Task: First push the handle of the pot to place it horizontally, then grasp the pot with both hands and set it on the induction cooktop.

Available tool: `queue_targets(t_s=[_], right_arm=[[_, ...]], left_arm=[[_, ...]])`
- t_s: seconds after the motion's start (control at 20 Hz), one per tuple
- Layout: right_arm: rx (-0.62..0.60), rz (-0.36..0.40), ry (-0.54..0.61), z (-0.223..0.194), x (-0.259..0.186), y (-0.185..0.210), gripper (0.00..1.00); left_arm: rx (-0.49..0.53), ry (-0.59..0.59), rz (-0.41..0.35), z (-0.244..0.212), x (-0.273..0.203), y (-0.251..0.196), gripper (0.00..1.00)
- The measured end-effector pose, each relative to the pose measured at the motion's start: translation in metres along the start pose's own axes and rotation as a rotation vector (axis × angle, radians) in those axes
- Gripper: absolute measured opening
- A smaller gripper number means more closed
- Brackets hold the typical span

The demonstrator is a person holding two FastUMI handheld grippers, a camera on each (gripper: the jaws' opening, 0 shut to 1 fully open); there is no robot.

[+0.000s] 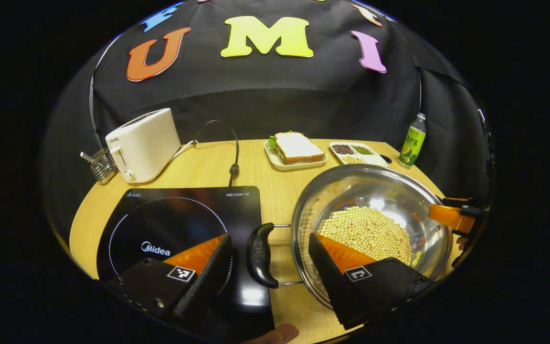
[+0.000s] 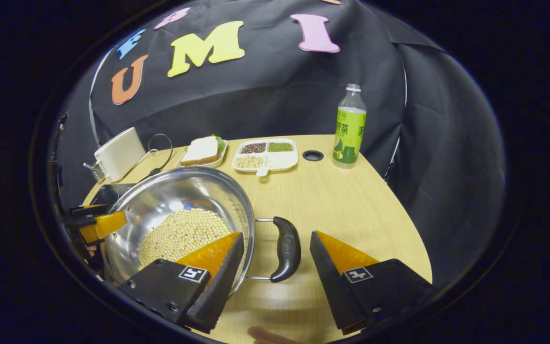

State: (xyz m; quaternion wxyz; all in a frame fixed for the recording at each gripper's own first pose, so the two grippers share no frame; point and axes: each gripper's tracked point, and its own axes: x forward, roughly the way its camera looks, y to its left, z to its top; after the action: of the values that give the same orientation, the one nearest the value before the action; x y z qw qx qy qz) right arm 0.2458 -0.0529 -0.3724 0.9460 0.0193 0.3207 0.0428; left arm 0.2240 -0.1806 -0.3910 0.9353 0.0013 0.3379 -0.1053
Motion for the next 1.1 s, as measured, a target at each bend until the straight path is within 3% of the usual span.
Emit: queue_targets(t_s=[0.25,0.3,0.35,0.45,0.5,0.55,0.65,1.1], right_arm=[[0.031,0.031,0.017,-0.004,0.004,0.004,0.86],[0.04,0.032,0.026,-0.005,0.004,0.006,0.8],[0.044,0.019,0.033,-0.006,0.002,0.006,0.73],[0.039,-0.001,0.039,-0.006,0.002,0.006,0.65],[0.038,-0.006,0.042,-0.006,0.002,0.006,0.65],[0.048,-0.008,0.044,-0.007,0.0,0.007,0.65],[0.049,-0.018,0.049,-0.009,-0.003,0.006,0.63],[0.044,-0.048,0.014,-0.002,-0.063,0.007,0.62]], left_arm=[[-0.002,-0.001,0.008,0.0,0.001,0.0,0.84],[-0.003,-0.001,0.003,0.0,0.002,-0.001,0.92],[-0.002,-0.002,0.006,0.0,0.002,-0.002,0.76],[-0.011,-0.01,0.014,0.001,0.003,-0.005,0.64],[-0.009,-0.012,0.012,0.0,0.004,-0.004,0.72],[-0.02,-0.013,0.006,0.001,0.003,-0.005,0.61],[-0.016,-0.002,0.001,0.0,0.001,-0.006,0.58],[-0.019,-0.029,-0.021,0.005,-0.049,-0.01,0.57]])
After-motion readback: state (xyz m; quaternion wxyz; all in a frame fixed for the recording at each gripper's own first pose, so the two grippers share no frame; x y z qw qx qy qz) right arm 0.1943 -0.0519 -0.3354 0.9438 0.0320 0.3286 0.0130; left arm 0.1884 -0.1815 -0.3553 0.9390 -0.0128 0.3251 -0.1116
